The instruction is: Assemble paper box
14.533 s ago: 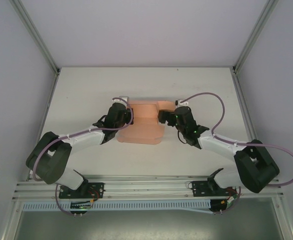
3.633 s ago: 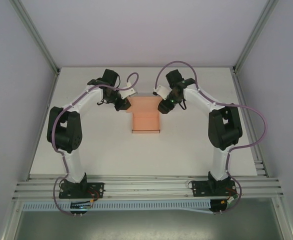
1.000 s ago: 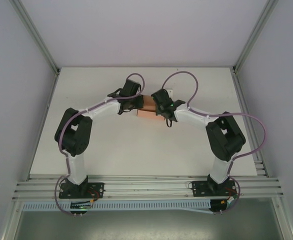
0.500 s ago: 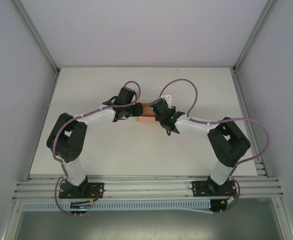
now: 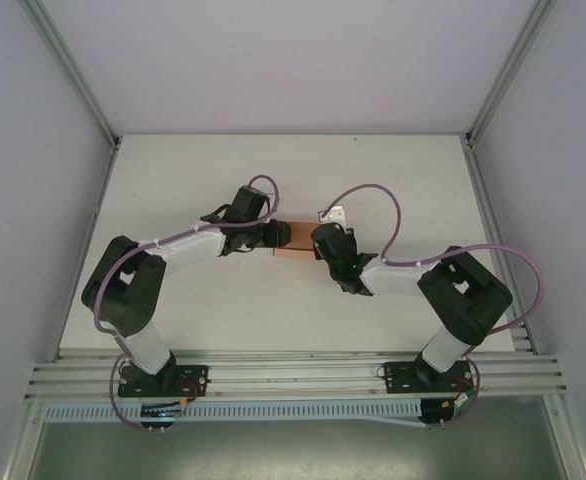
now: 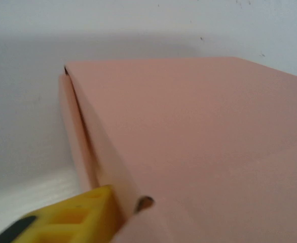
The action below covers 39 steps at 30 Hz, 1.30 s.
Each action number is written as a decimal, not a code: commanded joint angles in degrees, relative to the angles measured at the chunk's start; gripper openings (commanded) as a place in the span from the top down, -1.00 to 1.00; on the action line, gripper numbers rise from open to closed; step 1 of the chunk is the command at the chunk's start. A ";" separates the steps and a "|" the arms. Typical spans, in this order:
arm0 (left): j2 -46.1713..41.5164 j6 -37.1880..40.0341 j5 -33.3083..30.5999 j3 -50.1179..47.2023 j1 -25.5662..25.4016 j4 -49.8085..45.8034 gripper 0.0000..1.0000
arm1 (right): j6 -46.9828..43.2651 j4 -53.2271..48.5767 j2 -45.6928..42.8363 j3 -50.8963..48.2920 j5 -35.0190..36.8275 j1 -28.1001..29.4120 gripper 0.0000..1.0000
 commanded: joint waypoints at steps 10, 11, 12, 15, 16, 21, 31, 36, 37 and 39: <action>-13.95 -2.95 -3.76 -4.72 -0.85 -11.76 -0.42 | -1.89 8.51 1.23 -5.43 2.54 2.53 1.00; -15.22 -3.35 -4.67 -4.97 -0.87 -12.51 -0.47 | -1.84 8.67 1.14 -5.70 2.48 2.53 1.00; -16.61 -3.81 -6.13 -4.80 -0.83 -13.81 -0.57 | -1.69 9.10 1.04 -6.12 2.50 2.56 1.00; -19.33 -4.81 -10.59 -3.17 -0.78 -15.63 -0.97 | -2.27 10.05 0.79 -7.05 1.92 2.54 1.00; -19.64 -5.25 -11.53 -2.45 -0.58 -15.53 -0.97 | -2.33 10.08 0.77 -7.16 1.93 2.48 1.00; -15.25 -7.24 -7.91 4.21 3.16 -15.10 -0.97 | -3.64 11.24 1.10 -7.77 1.55 2.60 1.00; -0.59 -7.34 6.57 10.02 7.43 -11.22 -0.97 | -3.36 12.44 2.26 -7.78 1.57 2.67 1.00; 2.88 -9.31 13.09 4.21 7.43 -4.52 -0.66 | -1.96 11.22 1.25 -8.12 1.56 3.05 0.94; 2.96 -9.97 13.34 3.20 7.44 -3.13 -0.62 | -1.57 10.90 0.99 -8.16 1.47 3.19 0.93; 3.16 -10.44 13.20 2.15 7.43 -2.25 -0.58 | -1.42 9.94 0.48 -8.20 0.80 3.66 0.87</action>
